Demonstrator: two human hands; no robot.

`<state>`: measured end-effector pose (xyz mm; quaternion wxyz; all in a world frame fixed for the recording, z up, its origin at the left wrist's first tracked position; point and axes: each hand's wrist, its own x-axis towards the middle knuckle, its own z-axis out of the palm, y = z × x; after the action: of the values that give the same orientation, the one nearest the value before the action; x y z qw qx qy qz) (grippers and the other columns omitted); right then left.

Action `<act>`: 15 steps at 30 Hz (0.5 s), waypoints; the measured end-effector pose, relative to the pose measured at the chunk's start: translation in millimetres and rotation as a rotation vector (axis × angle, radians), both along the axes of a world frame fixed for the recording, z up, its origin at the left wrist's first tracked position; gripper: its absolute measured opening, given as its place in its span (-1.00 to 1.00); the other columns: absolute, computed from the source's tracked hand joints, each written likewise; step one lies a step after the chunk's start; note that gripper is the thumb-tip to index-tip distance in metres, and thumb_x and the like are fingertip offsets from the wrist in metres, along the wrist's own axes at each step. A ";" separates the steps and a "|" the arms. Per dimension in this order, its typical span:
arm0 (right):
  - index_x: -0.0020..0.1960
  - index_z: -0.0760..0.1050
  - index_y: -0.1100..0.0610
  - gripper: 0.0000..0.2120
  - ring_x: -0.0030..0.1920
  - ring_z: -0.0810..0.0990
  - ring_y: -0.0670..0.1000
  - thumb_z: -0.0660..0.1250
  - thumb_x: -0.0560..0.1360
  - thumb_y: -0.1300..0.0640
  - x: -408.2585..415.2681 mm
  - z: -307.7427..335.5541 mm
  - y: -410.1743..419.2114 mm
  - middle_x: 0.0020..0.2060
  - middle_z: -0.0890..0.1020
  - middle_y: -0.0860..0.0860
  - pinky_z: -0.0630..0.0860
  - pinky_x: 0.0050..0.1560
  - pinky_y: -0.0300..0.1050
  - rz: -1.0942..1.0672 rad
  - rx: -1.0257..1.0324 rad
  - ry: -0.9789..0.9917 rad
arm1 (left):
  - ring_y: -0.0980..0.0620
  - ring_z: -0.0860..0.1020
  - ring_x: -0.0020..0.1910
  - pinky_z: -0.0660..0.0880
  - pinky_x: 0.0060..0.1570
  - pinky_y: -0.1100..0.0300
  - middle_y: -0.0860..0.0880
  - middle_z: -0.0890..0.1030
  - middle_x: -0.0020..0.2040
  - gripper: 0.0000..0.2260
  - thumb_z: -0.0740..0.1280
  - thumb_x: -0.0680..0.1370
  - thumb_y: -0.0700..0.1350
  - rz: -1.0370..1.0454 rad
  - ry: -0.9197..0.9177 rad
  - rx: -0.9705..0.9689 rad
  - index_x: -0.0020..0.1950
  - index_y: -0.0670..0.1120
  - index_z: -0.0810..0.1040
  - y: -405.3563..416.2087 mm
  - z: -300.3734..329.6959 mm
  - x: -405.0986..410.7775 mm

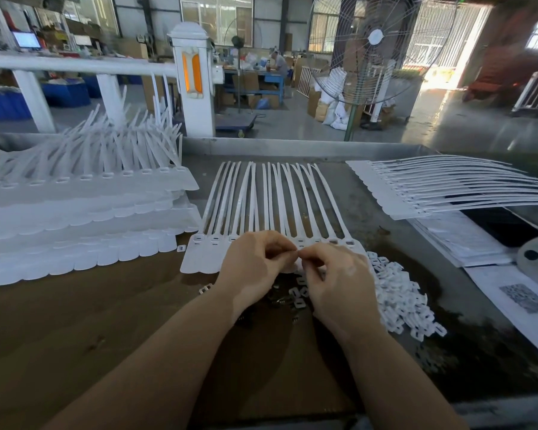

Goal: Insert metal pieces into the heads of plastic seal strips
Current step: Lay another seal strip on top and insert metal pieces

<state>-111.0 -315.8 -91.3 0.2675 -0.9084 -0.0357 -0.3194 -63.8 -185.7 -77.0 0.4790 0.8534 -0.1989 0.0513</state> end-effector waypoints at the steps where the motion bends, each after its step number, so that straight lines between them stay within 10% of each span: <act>1: -0.10 0.62 0.10 -0.91 -0.14 0.59 0.00 0.38 0.44 0.25 0.1 0.0 0.1 -0.20 0.67 -0.04 0.30 0.03 -0.15 0.004 0.005 0.000 | 0.43 0.52 -0.16 0.37 -0.11 0.61 0.28 0.57 -0.21 -0.83 0.43 0.47 -0.11 -0.008 0.012 -0.015 -0.19 0.18 0.56 0.4 0.4 0.0; 15: -0.17 0.60 0.15 -0.85 -0.20 0.57 0.04 0.33 0.39 0.36 -1.1 -0.1 -0.4 -0.26 0.65 0.00 0.46 -0.09 -0.05 0.030 0.010 -0.067 | 0.32 0.57 -0.14 0.41 -0.12 0.55 0.13 0.65 -0.16 -0.94 0.43 0.46 -0.14 -0.075 0.089 -0.090 -0.10 -0.01 0.65 3.4 0.9 0.7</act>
<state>-112.2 -316.2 -91.4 0.2756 -0.8951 -0.0568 -0.3459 -63.0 -182.2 -76.1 0.5267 0.8244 -0.2070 0.0042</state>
